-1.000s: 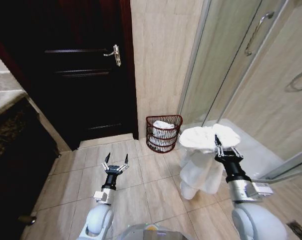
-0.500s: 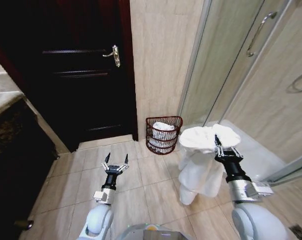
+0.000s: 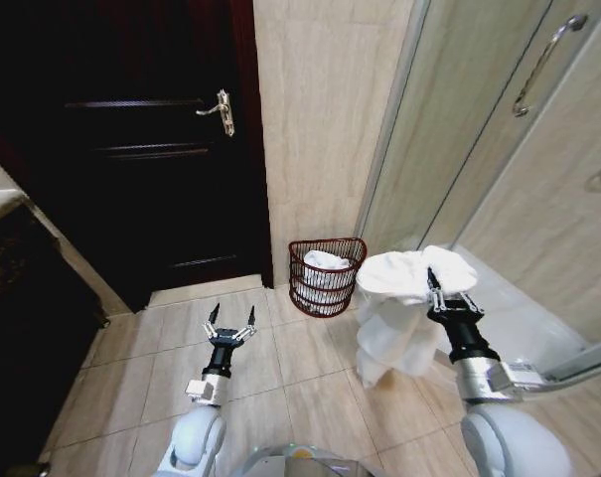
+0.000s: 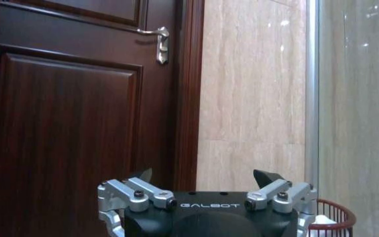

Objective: Discard the used towel into the hamper.

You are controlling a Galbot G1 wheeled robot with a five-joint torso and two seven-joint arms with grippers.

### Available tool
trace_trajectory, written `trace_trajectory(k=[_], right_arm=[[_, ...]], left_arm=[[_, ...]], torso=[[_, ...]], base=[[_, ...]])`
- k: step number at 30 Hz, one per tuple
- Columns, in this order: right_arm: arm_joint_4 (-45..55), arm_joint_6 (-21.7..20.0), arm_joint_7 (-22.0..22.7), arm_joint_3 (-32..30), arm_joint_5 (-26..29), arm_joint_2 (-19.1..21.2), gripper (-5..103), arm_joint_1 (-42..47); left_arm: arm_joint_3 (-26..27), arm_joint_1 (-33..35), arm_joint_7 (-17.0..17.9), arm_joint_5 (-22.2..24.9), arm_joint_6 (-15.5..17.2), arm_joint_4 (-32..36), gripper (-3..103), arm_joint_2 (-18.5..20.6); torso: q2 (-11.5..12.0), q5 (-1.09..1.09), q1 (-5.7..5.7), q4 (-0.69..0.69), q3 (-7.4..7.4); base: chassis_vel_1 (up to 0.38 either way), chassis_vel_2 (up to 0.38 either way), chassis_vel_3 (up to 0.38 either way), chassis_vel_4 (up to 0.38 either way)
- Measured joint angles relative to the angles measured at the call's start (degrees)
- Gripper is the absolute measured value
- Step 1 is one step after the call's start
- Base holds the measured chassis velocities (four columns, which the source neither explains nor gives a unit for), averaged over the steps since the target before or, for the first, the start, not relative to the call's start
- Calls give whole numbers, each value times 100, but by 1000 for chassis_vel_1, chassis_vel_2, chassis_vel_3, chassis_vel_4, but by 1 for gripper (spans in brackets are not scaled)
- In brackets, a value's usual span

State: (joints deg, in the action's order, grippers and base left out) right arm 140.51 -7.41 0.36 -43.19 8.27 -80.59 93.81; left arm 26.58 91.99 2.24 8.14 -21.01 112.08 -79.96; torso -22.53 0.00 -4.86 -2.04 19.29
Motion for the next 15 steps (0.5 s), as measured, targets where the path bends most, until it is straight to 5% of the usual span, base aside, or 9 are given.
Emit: trace_trajectory(k=[5, 9, 15], right_arm=[[0, 0, 0, 0, 0, 0, 18, 0], [-181, 516, 208, -28, -25, -342, 18, 43], [-231, 638, 264, -36, 20, -405, 18, 30]], left_arm=[[0, 0, 0, 0, 0, 0, 100, 0], [-112, 183, 191, 38, 181, 391, 100, 47], [-152, 158, 178, 168, 103, 400, 100, 42]], torso=[[0, 0, 0, 0, 0], [0, 5, 0, 2, 0], [0, -1, 0, 0, 0]], base=[[0, 0, 0, 0], [0, 0, 0, 0], [0, 0, 0, 0]])
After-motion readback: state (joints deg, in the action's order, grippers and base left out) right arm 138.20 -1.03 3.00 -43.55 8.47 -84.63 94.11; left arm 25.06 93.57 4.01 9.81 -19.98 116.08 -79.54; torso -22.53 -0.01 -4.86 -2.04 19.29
